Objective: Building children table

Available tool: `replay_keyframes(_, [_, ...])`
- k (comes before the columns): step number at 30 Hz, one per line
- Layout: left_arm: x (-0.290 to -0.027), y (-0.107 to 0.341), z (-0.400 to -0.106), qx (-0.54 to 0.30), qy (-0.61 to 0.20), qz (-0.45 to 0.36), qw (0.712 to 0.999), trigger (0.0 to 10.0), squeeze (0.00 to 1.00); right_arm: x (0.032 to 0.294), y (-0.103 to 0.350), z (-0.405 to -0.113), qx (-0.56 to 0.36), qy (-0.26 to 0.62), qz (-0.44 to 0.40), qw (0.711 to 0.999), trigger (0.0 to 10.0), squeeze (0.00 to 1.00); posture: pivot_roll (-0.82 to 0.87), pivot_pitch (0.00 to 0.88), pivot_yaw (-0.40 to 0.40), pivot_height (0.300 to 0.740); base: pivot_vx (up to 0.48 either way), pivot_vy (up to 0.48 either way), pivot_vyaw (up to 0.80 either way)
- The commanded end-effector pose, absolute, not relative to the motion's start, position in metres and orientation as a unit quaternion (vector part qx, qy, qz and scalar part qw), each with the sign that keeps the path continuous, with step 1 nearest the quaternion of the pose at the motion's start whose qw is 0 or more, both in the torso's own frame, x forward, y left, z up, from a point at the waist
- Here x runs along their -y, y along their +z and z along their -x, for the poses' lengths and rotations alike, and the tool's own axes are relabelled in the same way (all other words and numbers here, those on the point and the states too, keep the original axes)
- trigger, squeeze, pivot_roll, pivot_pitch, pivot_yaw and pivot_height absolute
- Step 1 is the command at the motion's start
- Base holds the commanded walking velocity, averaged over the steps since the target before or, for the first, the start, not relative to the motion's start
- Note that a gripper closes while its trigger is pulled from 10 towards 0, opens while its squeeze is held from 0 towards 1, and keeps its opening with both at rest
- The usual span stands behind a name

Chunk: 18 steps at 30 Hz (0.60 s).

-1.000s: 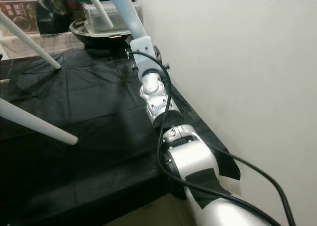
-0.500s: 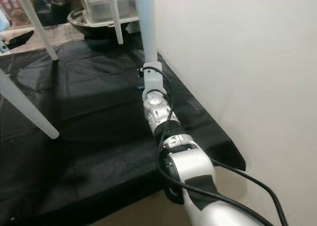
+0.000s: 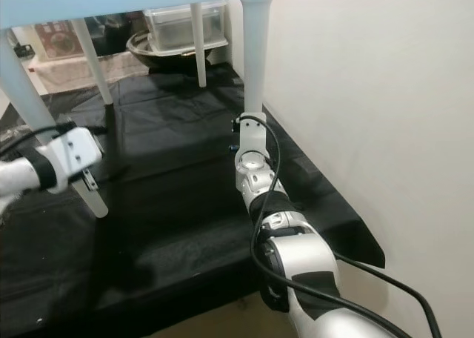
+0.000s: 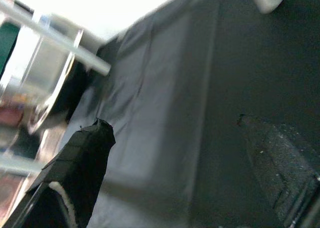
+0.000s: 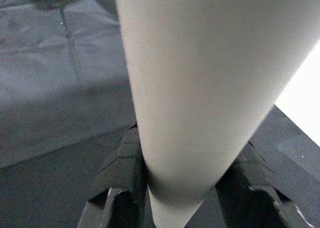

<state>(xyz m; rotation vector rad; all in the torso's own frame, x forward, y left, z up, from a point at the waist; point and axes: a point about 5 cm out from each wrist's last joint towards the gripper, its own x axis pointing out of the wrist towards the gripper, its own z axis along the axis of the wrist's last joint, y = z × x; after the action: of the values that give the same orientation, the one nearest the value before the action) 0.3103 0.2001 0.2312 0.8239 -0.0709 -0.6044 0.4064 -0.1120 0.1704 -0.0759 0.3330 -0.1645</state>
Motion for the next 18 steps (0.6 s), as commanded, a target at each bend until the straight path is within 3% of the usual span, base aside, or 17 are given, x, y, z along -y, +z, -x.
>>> replay_keyframes(1, [-0.188, 0.218, -0.302, 0.026, -0.305, -0.378, 0.874, 10.0, 0.0, 0.113, 0.142, -0.397, -0.223, -0.079, 0.038, 0.971, 10.0, 1.0, 0.09, 0.05, 0.02, 0.74, 0.0, 0.0, 0.0])
replay_keyframes(8, [-0.166, 0.192, -0.279, 0.027, -0.289, -0.314, 0.904, 10.0, 0.0, 0.104, 0.151, -0.399, -0.189, -0.046, 0.007, 0.981, 10.0, 1.0, 0.08, 0.048, 0.016, 0.74, 0.0, 0.0, 0.0])
replay_keyframes(10, [-0.158, 0.187, -0.268, 0.05, -0.25, -0.289, 0.923, 10.0, 0.0, 0.101, 0.156, -0.398, -0.159, -0.022, -0.01, 0.987, 10.0, 1.0, 0.08, 0.048, 0.011, 0.74, 0.0, 0.0, 0.0])
replay_keyframes(14, [-0.157, 0.185, -0.265, 0.057, -0.24, -0.285, 0.926, 10.0, 0.0, 0.102, 0.157, -0.397, -0.149, -0.021, -0.008, 0.989, 10.0, 1.0, 0.07, 0.047, 0.006, 0.74, 0.0, 0.0, 0.0])
replay_keyframes(15, [-0.154, 0.181, -0.259, 0.065, -0.219, -0.273, 0.935, 10.0, 0.0, 0.102, 0.158, -0.392, -0.126, 0.004, -0.006, 0.992, 10.0, 0.0, 0.07, 0.047, 0.006, 0.74, 0.0, 0.0, 0.0])
replay_keyframes(17, [-0.149, 0.171, -0.24, 0.072, -0.174, -0.225, 0.956, 10.0, 0.0, 0.102, 0.158, -0.364, -0.063, 0.098, -0.013, 0.993, 10.0, 0.0, 0.03, 0.045, 0.004, 0.74, 0.0, 0.0, 0.0])
replay_keyframes(18, [-0.149, 0.171, -0.24, 0.072, -0.174, -0.225, 0.956, 10.0, 0.0, 0.102, 0.158, -0.364, -0.063, 0.098, -0.013, 0.993, 10.0, 0.0, 0.03, 0.045, 0.004, 0.74, 0.0, 0.0, 0.0])
